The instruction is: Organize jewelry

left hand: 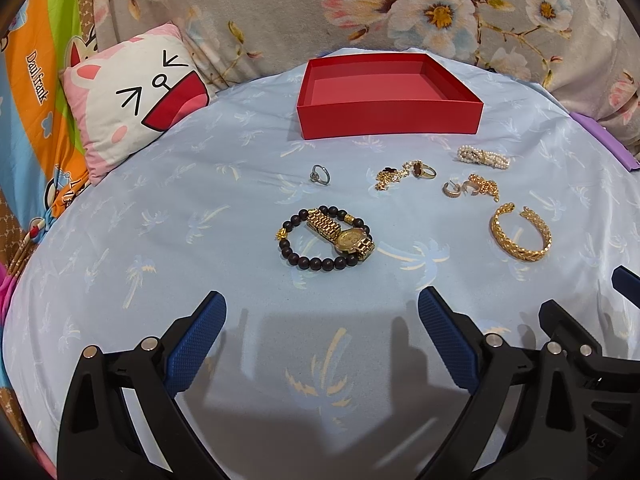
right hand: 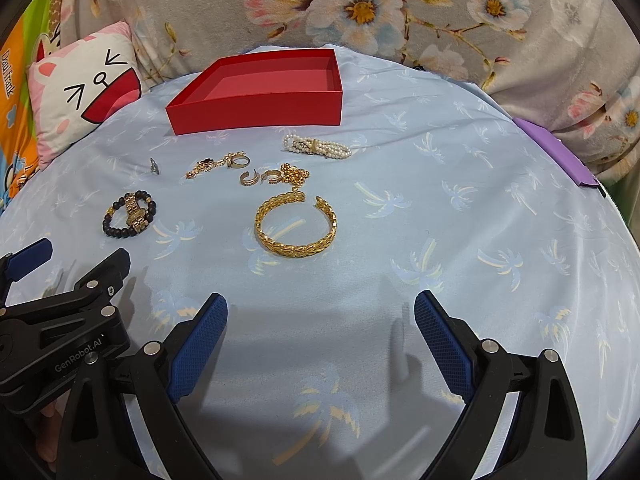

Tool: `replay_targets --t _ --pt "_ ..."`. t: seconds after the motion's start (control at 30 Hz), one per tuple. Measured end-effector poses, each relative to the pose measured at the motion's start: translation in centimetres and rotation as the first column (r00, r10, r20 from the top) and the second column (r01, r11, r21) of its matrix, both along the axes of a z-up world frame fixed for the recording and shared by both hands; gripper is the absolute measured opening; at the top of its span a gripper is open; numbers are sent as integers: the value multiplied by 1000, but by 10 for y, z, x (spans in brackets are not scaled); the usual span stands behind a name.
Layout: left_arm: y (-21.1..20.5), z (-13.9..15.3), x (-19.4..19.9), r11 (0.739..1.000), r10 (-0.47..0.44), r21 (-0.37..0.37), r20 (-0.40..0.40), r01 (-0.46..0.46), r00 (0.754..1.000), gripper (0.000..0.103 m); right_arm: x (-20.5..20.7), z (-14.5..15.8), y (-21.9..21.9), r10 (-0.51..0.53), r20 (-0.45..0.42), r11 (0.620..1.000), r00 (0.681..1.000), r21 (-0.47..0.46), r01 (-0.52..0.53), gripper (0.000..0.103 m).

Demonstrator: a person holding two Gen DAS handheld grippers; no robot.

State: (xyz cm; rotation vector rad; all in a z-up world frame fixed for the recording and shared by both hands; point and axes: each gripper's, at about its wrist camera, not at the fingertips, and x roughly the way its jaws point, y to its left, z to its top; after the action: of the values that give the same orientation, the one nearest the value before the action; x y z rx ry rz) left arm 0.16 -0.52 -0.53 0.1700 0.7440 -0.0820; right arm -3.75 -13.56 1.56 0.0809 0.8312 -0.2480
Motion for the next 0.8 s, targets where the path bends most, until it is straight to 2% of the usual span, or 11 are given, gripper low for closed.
replay_targets --t 0.8 --pt "0 -2 1 1000 0 -1 -4 0 1000 94 1 -1 0 -3 -2 1000 1000 2 3 93"
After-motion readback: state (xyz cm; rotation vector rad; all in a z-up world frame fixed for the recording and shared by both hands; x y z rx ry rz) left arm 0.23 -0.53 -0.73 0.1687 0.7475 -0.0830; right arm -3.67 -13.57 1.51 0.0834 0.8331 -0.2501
